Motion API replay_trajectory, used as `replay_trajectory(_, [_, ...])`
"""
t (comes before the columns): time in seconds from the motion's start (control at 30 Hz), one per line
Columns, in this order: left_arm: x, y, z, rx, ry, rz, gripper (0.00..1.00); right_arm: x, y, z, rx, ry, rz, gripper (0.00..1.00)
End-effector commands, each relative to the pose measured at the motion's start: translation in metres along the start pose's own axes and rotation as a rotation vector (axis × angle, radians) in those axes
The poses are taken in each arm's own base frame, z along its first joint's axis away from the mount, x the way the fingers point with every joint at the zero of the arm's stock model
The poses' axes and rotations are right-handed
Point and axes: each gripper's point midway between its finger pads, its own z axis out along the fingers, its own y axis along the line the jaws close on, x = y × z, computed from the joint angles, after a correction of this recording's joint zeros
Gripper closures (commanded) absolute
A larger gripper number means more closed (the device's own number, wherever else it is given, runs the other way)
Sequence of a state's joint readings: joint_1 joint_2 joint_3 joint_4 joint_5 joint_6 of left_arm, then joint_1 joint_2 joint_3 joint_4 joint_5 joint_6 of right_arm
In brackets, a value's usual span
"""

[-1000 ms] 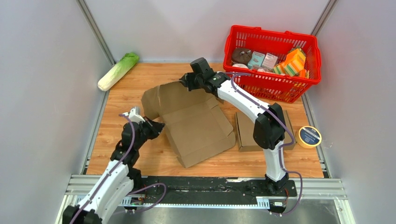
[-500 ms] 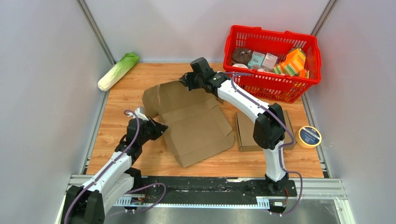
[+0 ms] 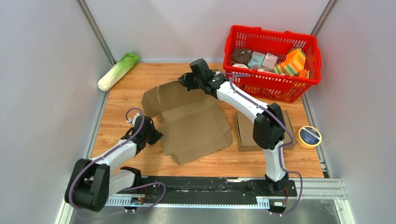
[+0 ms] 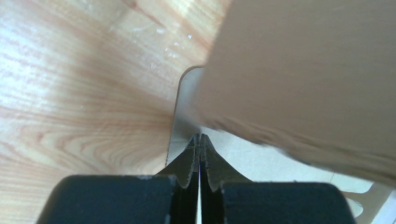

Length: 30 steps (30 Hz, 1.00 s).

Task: Fold the paper box

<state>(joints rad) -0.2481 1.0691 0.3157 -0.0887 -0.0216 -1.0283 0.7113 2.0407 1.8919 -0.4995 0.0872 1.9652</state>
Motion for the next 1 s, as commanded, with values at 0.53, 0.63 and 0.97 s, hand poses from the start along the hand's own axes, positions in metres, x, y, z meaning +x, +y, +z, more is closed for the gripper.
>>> replay_trajectory(0.53, [-0.041, -0.068, -0.111, 0.467, -0.266, 0.185, 0.65, 0.001, 0.012, 0.019, -0.099, 0.053, 0.027, 1.00])
replay_trajectory(0.63, [-0.056, -0.069, -0.140, 0.461, -0.342, 0.247, 0.60, 0.000, 0.010, 0.020, -0.137, 0.066, 0.012, 1.00])
replay_trajectory(0.97, [-0.147, -0.053, -0.162, 0.173, -0.589, 0.166, 0.62, 0.004, 0.009, 0.016, -0.149, 0.092, -0.001, 1.00])
